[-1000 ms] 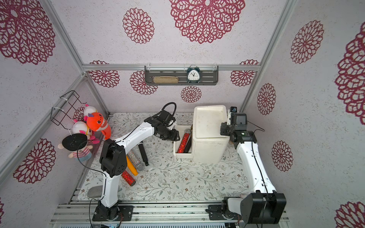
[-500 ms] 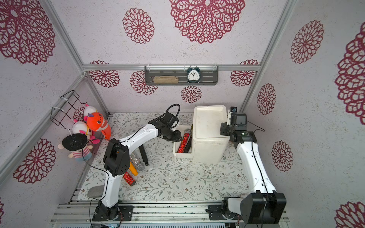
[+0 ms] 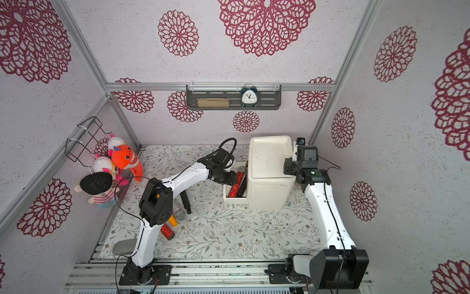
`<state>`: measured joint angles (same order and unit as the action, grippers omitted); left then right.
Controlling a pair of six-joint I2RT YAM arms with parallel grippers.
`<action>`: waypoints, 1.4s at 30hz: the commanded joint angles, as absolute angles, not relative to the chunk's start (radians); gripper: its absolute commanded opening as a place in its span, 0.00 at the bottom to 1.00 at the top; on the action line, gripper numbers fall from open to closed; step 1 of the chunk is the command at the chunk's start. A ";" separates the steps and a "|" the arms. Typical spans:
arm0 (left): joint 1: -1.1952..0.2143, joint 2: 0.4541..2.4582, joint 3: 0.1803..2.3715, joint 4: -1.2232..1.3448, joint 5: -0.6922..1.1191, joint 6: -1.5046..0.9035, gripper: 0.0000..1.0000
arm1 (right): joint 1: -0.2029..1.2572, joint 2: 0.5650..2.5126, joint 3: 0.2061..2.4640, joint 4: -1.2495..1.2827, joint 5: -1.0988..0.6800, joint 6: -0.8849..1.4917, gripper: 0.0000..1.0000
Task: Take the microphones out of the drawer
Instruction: Pick up the microphone from the drawer.
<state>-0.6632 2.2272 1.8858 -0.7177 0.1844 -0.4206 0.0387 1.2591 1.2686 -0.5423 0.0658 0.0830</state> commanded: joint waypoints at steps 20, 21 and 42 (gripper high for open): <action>-0.697 2.340 1.896 -0.676 0.016 -0.478 0.52 | 0.048 1.159 1.283 -0.429 0.036 0.120 0.00; -0.699 2.343 1.895 -0.674 0.013 -0.485 0.52 | 0.048 1.158 1.285 -0.428 0.034 0.120 0.00; -0.737 2.375 1.818 -0.636 -0.106 -0.550 0.46 | 0.057 1.174 1.341 -0.431 0.020 0.118 0.00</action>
<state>-0.7399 2.3096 1.8717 -0.5682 -0.0799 -0.5369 0.0494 1.2266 1.2503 -0.5587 0.0612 0.0902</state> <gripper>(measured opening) 0.465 0.177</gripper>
